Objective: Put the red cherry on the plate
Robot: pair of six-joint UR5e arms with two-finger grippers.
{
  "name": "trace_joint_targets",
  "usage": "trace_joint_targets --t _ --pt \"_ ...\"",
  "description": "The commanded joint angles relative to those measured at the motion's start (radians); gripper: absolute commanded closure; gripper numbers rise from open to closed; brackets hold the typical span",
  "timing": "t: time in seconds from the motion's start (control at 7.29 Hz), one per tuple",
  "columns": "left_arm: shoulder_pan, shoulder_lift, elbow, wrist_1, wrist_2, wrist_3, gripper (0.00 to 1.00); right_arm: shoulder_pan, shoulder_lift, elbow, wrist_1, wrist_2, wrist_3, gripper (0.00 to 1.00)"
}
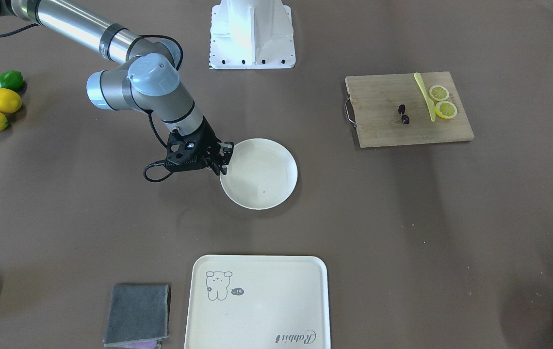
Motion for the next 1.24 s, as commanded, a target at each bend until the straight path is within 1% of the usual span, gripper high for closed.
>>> trace_joint_targets --t 0.0,0.14,0.27,0.41,0.55,0.69,0.82,0.96,1.1 --pt "0.020 -0.007 -0.039 -0.018 -0.002 -0.100 0.03 0.045 -0.009 0.043 -0.009 0.030 0.001 0.00" --pt "0.090 -0.001 -0.094 -0.073 0.008 -0.256 0.03 0.095 -0.045 0.092 -0.039 0.094 -0.011 0.00" --pt "0.162 0.006 -0.132 -0.113 0.012 -0.373 0.03 0.155 -0.082 0.115 -0.047 0.163 -0.014 0.00" --pt "0.270 0.013 -0.198 -0.119 0.129 -0.446 0.03 0.223 -0.119 0.118 -0.047 0.213 -0.061 0.00" --pt "0.404 0.094 -0.309 -0.119 0.279 -0.539 0.03 0.299 -0.165 0.126 -0.046 0.294 -0.156 0.00" --pt "0.502 0.161 -0.405 -0.118 0.357 -0.632 0.03 0.362 -0.209 0.134 -0.046 0.354 -0.230 0.00" --pt "0.590 0.217 -0.465 -0.118 0.423 -0.732 0.03 0.383 -0.245 0.135 -0.043 0.360 -0.270 0.00" --pt "0.730 0.263 -0.512 -0.118 0.583 -0.876 0.03 0.396 -0.253 0.126 -0.044 0.357 -0.316 0.00" --pt "0.846 0.266 -0.522 -0.118 0.685 -1.009 0.03 0.397 -0.253 0.125 -0.044 0.350 -0.321 0.00"
